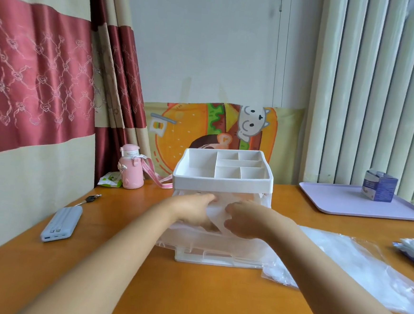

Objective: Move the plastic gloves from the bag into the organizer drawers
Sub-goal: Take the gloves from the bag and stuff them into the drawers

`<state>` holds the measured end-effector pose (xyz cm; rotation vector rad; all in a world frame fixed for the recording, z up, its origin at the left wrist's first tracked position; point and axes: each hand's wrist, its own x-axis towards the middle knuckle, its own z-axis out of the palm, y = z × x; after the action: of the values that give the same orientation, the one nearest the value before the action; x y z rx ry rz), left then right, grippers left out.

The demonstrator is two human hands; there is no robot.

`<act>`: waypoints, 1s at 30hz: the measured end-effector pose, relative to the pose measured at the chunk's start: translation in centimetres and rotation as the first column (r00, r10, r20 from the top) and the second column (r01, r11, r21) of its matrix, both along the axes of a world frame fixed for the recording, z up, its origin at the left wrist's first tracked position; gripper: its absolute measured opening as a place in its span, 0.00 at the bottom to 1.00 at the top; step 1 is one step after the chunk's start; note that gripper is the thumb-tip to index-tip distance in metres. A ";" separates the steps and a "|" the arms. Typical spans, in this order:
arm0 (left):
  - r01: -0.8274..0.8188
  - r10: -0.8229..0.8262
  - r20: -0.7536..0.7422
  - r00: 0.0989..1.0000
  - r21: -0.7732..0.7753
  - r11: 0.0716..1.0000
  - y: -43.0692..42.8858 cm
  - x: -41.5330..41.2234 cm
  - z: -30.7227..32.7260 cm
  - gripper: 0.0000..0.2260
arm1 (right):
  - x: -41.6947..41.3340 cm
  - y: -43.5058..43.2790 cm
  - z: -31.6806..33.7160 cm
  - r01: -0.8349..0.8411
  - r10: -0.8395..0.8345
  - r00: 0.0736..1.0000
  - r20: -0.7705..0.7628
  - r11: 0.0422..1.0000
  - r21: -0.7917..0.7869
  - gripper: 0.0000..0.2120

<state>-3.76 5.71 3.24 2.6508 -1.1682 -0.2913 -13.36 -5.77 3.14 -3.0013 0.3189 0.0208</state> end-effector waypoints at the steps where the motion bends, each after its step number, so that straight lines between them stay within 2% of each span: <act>1: 0.001 -0.002 0.013 1.000 0.025 1.000 -0.2 0.1 -0.1 0.39 | 0.0 0.0 0.0 -0.001 0.001 1.000 -0.030 1.000 0.016 0.21; 6: -0.016 0.009 0.056 0.998 0.117 0.993 -0.6 0.1 -0.1 0.35 | 0.2 0.3 0.9 0.008 -0.005 0.989 -0.145 1.000 0.022 0.25; 12: -0.006 -0.023 0.142 0.990 0.198 0.980 0.7 -0.7 1.5 0.32 | 1.4 0.3 1.6 0.034 -0.072 0.965 -0.251 0.987 -0.154 0.33; 17: -0.012 -0.052 0.208 0.977 0.293 0.956 1.5 -1.4 3.3 0.37 | 2.0 0.3 1.9 0.012 -0.083 0.956 -0.283 0.970 -0.244 0.35; 22: 0.014 -0.101 0.170 0.980 0.448 0.894 0.6 -1.1 3.3 0.40 | 2.2 -0.4 2.1 -0.008 -0.078 0.951 -0.300 0.962 -0.273 0.34; 28: 0.058 -0.097 0.058 0.994 0.474 0.879 0.1 0.4 2.8 0.44 | 2.1 -0.9 2.2 -0.076 -0.045 0.942 -0.334 0.937 -0.342 0.39; 30: 0.067 -0.100 0.047 0.994 0.465 0.883 0.0 0.5 2.8 0.43 | 1.9 -1.2 2.3 -0.083 -0.017 0.955 -0.295 0.943 -0.323 0.38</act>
<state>-3.25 5.73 6.03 3.0391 -1.3842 -0.5620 -11.43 -7.01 5.48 -3.3393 0.3285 0.4696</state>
